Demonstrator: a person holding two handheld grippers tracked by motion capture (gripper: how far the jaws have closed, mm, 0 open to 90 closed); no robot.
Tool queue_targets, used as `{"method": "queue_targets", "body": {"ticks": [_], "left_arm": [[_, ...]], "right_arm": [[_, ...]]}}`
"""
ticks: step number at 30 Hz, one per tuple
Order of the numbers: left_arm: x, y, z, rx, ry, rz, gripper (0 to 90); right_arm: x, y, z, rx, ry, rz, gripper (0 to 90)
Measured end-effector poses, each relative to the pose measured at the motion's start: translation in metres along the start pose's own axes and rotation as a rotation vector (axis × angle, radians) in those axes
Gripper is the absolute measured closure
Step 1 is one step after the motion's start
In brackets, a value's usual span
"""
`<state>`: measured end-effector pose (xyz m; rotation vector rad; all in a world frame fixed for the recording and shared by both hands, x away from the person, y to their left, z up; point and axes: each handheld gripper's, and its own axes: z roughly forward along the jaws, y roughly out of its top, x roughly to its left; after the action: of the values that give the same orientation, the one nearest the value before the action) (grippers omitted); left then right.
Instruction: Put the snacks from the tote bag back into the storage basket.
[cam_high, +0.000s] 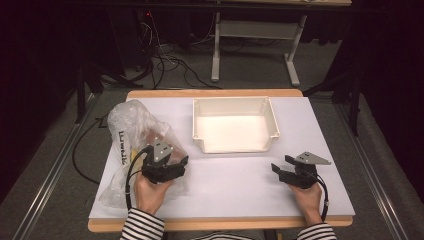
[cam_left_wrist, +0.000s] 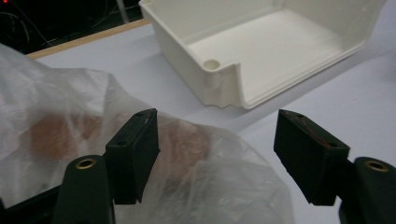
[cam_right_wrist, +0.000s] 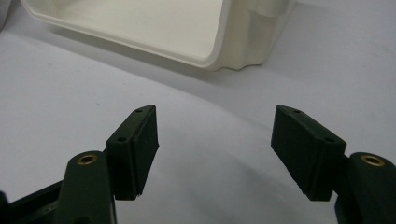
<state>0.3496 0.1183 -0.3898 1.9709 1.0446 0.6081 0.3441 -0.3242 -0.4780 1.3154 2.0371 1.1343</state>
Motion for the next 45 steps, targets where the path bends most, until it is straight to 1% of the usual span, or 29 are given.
{"method": "queue_targets", "body": {"ticks": [3,6,9,13,14,18,19,20,21,25,27,29,32,33,34,37,39,41,45], "left_arm": [[0.012,-0.002,-0.003,0.010,0.024,-0.015,29.5],[0.024,-0.006,-0.007,0.020,0.057,-0.018,28.4],[0.032,-0.009,-0.009,0.028,0.070,-0.028,27.8],[0.049,-0.021,-0.011,0.041,0.099,-0.061,27.5],[0.049,-0.021,-0.011,0.041,0.099,-0.061,27.4],[0.059,-0.030,-0.011,0.051,0.110,-0.080,27.0],[0.064,-0.035,-0.009,0.063,0.111,-0.088,26.7],[0.064,-0.035,-0.009,0.063,0.111,-0.088,26.4],[0.068,-0.038,-0.007,0.070,0.116,-0.099,26.2],[0.072,-0.043,-0.004,0.081,0.121,-0.112,25.7],[0.075,-0.047,-0.001,0.097,0.131,-0.111,25.6],[0.077,-0.051,0.003,0.109,0.130,-0.120,25.0],[0.079,-0.054,0.006,0.122,0.126,-0.128,23.6],[0.080,-0.057,0.009,0.133,0.123,-0.135,23.3],[0.080,-0.057,0.009,0.133,0.123,-0.135,23.0],[0.081,-0.063,0.016,0.161,0.109,-0.147,22.0],[0.080,-0.064,0.018,0.170,0.105,-0.147,22.0],[0.079,-0.066,0.022,0.185,0.112,-0.135,22.0],[0.080,-0.072,0.034,0.216,0.099,-0.144,22.3]], "right_arm": [[0.000,0.000,0.000,-0.004,-0.003,-0.001,31.8],[0.000,0.000,0.000,-0.001,-0.002,-0.002,31.7],[0.000,0.000,0.000,-0.004,-0.003,-0.002,31.7],[0.000,0.000,0.000,-0.003,-0.003,-0.005,31.6],[0.000,0.000,0.000,-0.003,-0.003,-0.005,31.6],[0.001,0.000,0.000,-0.003,-0.006,-0.008,31.6],[0.001,0.000,0.000,-0.001,-0.006,-0.006,31.6],[0.001,0.000,0.000,-0.001,-0.006,-0.006,31.6],[0.001,0.000,0.000,-0.002,-0.005,-0.007,31.6],[0.001,0.000,0.001,0.000,-0.006,-0.011,31.6],[0.001,0.000,0.001,0.000,-0.007,-0.010,31.5],[0.001,0.000,0.000,0.001,-0.007,-0.008,31.5],[0.001,0.000,0.000,0.000,-0.007,-0.009,31.5],[0.001,0.000,0.001,0.000,-0.008,-0.012,31.5],[0.001,0.000,0.001,0.000,-0.008,-0.012,31.5],[0.001,0.000,0.001,0.002,-0.007,-0.012,31.5],[0.001,0.000,0.001,0.002,-0.007,-0.012,31.5],[0.001,0.000,0.001,0.003,-0.007,-0.013,31.5],[0.001,0.000,0.001,0.007,-0.008,-0.014,31.5]]}}
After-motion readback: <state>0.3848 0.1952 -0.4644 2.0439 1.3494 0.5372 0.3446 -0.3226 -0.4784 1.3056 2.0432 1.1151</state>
